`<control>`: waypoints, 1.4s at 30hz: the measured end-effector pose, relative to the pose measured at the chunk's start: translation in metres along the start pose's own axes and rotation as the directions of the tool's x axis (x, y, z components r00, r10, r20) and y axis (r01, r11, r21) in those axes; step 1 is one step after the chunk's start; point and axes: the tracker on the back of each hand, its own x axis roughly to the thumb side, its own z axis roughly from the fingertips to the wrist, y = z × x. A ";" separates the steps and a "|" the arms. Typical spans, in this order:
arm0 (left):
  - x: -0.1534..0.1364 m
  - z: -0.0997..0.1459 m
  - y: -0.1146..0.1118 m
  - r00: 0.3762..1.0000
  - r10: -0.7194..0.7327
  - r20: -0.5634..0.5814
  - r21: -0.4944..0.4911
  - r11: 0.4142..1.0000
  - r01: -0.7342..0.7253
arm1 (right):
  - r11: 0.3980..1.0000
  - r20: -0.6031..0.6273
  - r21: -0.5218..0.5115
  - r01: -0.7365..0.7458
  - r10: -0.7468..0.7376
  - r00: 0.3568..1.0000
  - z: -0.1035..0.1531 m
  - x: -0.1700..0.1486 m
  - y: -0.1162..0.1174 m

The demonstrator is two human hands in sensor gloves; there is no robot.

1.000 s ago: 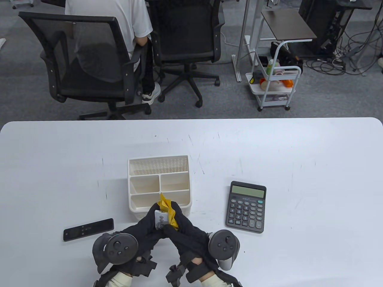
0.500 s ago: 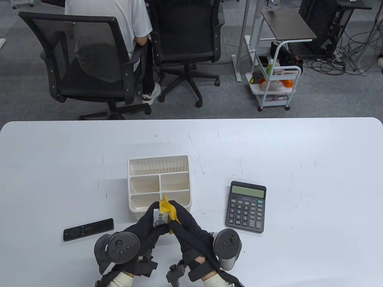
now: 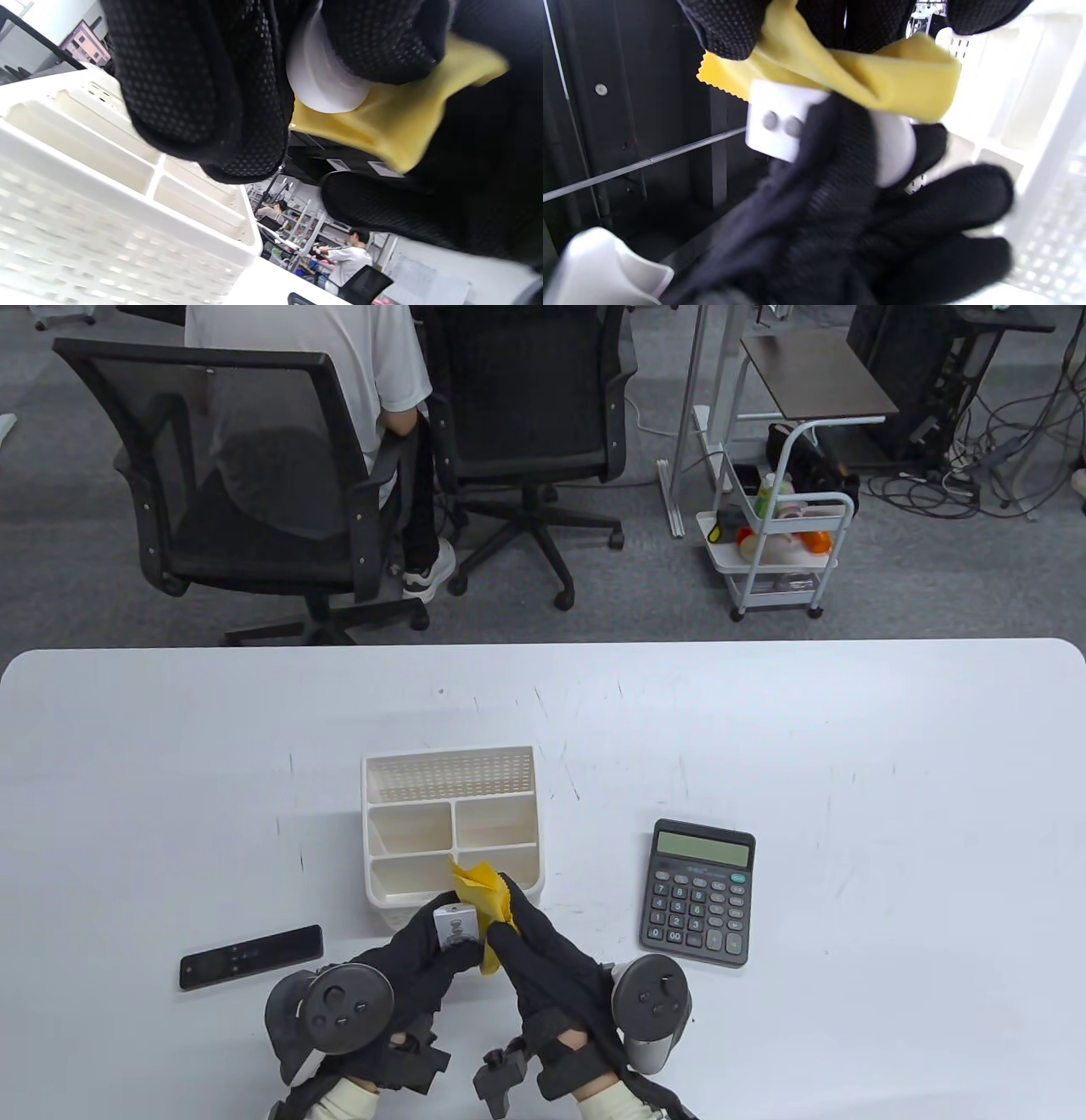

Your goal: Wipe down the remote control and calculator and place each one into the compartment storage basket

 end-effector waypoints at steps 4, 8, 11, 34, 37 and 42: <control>-0.001 0.001 0.000 0.999 -0.040 -0.026 0.015 0.999 0.041 | 0.999 0.010 0.018 -0.047 0.047 0.999 0.000 0.001 0.004; -0.008 0.000 0.005 0.994 -0.076 -0.074 0.034 0.996 0.079 | 0.994 0.052 0.026 -0.107 0.106 0.993 0.001 0.006 0.005; -0.009 0.001 0.006 0.990 -0.113 -0.085 0.026 0.993 0.116 | 0.999 0.071 0.028 -0.023 0.021 0.997 0.001 0.007 0.006; -0.001 0.001 -0.005 0.988 -0.151 -0.011 -0.028 0.988 0.151 | 0.997 0.089 -0.002 -0.078 0.078 0.993 0.004 0.006 0.009; 0.009 0.001 -0.013 0.980 -0.167 0.107 -0.071 0.982 0.176 | 0.997 0.067 -0.011 -0.076 0.076 0.995 0.003 0.003 0.006; 0.010 0.001 -0.013 0.984 -0.116 0.136 -0.081 0.989 0.127 | 0.998 0.035 0.011 -0.065 0.064 0.997 0.001 0.001 0.003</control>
